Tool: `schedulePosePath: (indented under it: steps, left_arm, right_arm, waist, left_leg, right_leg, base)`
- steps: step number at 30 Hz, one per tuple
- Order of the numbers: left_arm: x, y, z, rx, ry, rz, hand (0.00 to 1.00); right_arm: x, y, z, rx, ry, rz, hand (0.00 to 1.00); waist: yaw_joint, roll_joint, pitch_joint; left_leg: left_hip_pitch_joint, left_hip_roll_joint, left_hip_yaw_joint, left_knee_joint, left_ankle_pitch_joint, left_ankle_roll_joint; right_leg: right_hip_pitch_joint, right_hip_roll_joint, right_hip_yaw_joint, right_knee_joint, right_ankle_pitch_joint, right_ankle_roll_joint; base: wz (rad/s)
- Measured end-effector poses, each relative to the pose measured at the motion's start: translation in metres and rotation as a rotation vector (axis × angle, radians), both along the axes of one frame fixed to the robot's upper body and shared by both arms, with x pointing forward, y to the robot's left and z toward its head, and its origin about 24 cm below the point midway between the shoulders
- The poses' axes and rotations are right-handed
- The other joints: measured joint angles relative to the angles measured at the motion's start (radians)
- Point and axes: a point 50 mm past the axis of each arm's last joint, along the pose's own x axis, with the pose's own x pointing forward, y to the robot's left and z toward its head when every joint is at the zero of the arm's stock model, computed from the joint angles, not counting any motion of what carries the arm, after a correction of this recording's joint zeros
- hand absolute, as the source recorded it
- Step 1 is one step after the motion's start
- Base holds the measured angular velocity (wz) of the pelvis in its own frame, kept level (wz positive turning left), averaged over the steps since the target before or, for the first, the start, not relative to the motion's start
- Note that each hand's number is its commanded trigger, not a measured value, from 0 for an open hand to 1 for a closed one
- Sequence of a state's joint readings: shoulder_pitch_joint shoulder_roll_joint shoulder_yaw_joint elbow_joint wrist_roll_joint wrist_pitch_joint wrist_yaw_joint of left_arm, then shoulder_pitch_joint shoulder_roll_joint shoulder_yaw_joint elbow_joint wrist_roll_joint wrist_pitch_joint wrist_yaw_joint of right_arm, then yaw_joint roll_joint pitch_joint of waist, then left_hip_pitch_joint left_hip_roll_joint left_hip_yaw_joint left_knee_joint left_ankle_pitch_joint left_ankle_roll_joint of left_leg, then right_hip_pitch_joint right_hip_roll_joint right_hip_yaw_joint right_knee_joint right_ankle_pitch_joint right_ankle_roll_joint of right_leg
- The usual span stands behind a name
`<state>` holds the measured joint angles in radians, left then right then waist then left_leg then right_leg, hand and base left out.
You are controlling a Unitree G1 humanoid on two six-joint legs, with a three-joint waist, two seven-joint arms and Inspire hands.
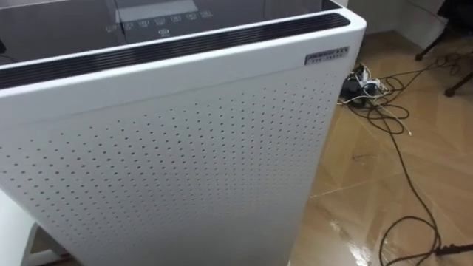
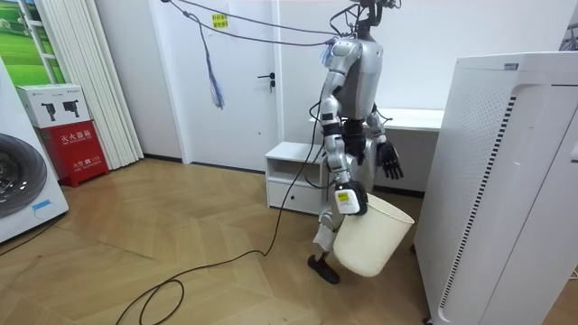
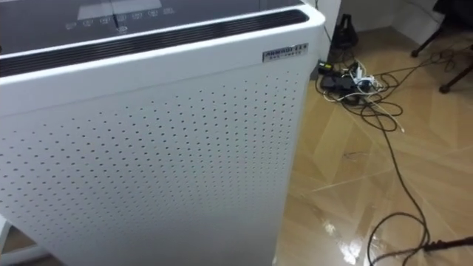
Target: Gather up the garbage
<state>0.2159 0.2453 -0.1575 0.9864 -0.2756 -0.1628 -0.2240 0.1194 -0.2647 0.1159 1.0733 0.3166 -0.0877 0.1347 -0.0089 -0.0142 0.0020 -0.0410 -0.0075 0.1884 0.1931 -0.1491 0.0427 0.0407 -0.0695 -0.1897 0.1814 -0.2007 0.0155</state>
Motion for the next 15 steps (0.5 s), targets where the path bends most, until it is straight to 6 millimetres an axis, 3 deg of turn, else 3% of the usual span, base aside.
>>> schedulePosePath:
  steps: [7, 15]
  left_arm:
    - [-0.041, 0.011, -0.009, 0.004, 0.106, 0.306, 0.0]
    - [-0.058, 0.013, -0.013, -0.022, 0.195, 0.449, 0.0]
  right_arm:
    - [-0.034, -0.002, -0.009, 0.022, 0.085, -0.195, 1.0]
    - [-0.045, 0.001, -0.013, 0.038, 0.134, -0.286, 1.0]
  waist:
    - [0.011, -0.005, 0.0002]
    - [0.015, -0.015, -0.0048]
  left_leg:
    - [0.034, -0.004, -0.001, -0.012, -0.001, -0.001]
    - [0.054, -0.005, 0.0, -0.022, -0.002, -0.002]
  right_leg:
    - [0.037, -0.001, -0.002, -0.015, 0.0, 0.0]
    - [0.058, 0.0, 0.001, -0.027, -0.001, 0.001]
  base:
    - [0.0]
    - [0.0]
